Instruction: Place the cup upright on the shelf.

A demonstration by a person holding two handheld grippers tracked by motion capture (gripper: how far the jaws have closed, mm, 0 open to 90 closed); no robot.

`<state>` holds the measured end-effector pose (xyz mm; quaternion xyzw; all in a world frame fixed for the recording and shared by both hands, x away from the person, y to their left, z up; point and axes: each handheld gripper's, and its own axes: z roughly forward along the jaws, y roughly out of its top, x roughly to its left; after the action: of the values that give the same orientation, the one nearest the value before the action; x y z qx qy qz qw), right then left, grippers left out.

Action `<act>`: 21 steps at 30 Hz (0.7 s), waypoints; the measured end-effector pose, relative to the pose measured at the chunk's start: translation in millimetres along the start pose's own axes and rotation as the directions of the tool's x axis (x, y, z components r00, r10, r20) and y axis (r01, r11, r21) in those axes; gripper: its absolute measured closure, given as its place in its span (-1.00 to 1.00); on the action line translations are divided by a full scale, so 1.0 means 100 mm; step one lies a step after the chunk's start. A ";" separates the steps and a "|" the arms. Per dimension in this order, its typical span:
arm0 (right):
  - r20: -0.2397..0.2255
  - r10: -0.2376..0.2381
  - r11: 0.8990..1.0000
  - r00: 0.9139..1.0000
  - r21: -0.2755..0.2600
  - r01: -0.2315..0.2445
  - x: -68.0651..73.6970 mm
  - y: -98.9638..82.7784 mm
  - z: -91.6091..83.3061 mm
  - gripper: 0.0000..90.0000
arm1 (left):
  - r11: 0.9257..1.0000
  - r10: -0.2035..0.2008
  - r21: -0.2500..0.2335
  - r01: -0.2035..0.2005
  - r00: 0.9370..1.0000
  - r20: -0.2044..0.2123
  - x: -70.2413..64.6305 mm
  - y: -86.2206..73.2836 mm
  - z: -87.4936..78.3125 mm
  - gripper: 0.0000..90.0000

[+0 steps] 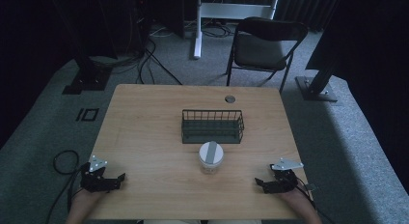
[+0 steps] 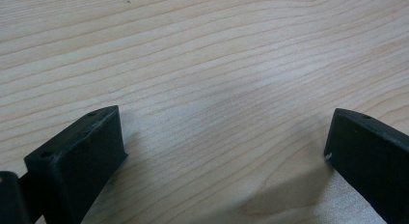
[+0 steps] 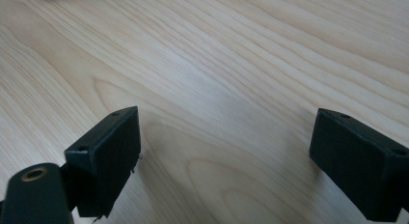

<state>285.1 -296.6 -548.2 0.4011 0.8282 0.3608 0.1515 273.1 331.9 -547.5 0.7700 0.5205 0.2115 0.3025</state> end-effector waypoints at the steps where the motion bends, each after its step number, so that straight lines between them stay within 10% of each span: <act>1: 0.002 -0.004 1.000 1.000 -0.001 0.004 0.01 0.02 0.01 -0.77 | 1.000 0.000 0.000 0.000 1.000 0.000 0.00 0.00 0.00 -0.99; 21: -0.094 -0.060 0.998 0.994 -0.034 0.057 0.28 0.34 0.22 -0.77 | 1.000 -0.001 -0.001 0.001 1.000 0.000 0.00 0.00 0.00 -0.99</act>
<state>298.6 -250.4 -538.0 0.3568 0.8402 0.3877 0.1284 273.1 331.8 -547.5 0.7695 0.5208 0.2116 0.3031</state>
